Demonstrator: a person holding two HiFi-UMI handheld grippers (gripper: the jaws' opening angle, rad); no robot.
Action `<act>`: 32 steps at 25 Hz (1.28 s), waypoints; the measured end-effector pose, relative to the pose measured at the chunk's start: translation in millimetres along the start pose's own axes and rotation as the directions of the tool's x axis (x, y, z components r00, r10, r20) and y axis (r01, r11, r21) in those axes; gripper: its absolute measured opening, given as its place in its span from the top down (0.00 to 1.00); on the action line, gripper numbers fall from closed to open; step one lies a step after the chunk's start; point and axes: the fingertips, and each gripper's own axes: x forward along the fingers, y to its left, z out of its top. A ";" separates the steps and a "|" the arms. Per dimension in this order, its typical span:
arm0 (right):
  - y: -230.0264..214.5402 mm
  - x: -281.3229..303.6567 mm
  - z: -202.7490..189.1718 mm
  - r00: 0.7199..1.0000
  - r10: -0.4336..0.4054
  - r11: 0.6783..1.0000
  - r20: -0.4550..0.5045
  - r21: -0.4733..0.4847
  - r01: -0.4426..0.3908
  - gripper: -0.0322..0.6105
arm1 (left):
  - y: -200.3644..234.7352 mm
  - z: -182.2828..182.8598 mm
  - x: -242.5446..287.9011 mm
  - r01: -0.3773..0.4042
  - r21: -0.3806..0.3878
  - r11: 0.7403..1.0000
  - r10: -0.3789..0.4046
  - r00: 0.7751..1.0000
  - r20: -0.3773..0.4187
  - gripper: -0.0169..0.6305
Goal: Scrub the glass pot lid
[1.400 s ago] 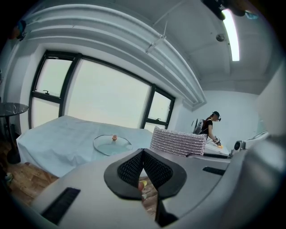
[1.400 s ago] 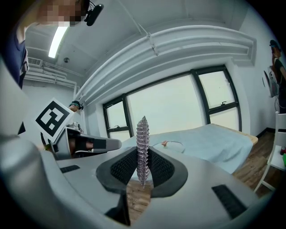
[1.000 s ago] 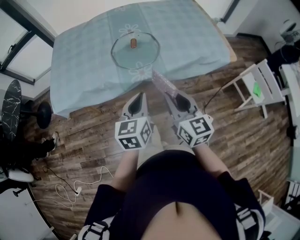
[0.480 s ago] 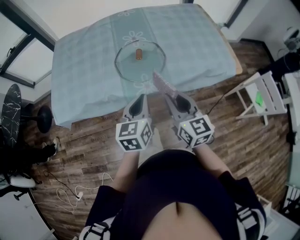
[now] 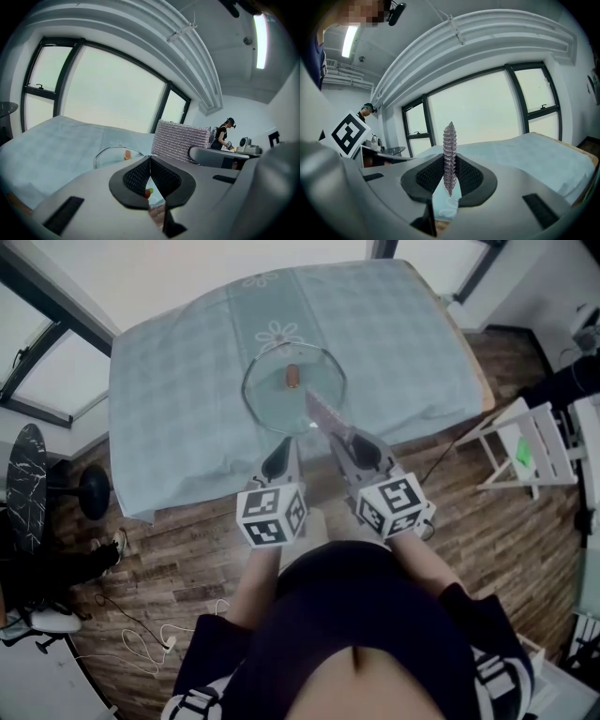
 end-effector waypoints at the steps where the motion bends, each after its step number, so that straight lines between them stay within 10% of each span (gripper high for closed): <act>1: -0.3 6.9 2.7 1.000 -0.002 1.000 -0.002 -0.001 0.002 0.83 | 5.2 3.6 4.1 0.002 -0.001 1.000 -0.002 1.000 -0.003 0.97; 32: -37.6 137.1 27.2 0.990 -0.137 0.990 -0.025 -0.023 0.136 0.83 | 107.6 55.8 99.2 0.081 0.021 0.997 -0.079 0.995 -0.059 0.97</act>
